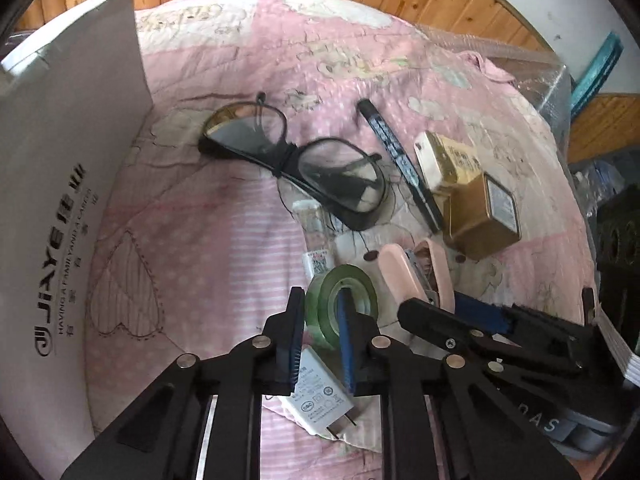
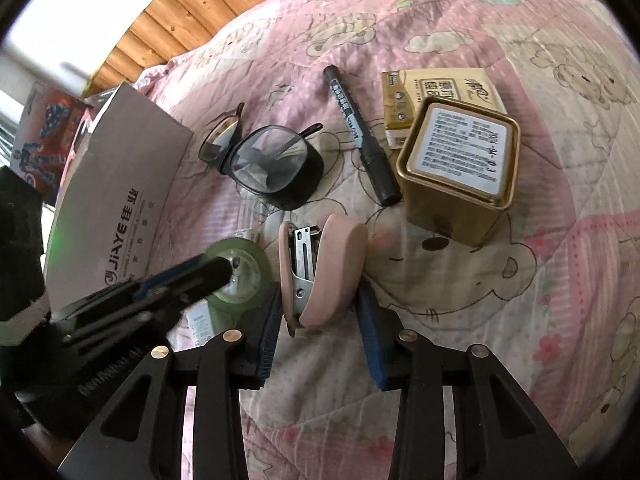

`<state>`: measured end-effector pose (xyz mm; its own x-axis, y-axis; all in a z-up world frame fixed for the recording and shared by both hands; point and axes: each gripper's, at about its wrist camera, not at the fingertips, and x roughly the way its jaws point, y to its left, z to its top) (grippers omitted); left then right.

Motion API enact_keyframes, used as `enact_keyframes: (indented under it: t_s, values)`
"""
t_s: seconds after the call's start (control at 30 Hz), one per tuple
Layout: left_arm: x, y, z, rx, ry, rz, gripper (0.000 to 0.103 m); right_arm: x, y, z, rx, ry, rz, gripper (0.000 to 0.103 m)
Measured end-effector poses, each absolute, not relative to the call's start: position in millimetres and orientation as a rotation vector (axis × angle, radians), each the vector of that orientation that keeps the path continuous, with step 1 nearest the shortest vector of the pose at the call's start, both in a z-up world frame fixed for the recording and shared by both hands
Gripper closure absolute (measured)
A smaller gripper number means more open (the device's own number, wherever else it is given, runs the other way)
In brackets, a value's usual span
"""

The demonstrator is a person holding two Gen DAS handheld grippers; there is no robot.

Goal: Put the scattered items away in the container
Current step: 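Grasp the green tape roll with the left gripper while the right gripper grasps the pink stapler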

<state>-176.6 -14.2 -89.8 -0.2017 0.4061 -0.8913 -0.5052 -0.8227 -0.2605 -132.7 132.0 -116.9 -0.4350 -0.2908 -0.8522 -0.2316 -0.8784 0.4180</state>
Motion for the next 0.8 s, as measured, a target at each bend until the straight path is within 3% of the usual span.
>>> enact_keyframes:
  t_s: [0.8]
  values:
    - [-166.4, -29.8, -39.8, -1.393, 0.12, 2.207, 0.087, -119.9, 119.5, -87.0, 1.544, -0.735, -2.523, 0.066]
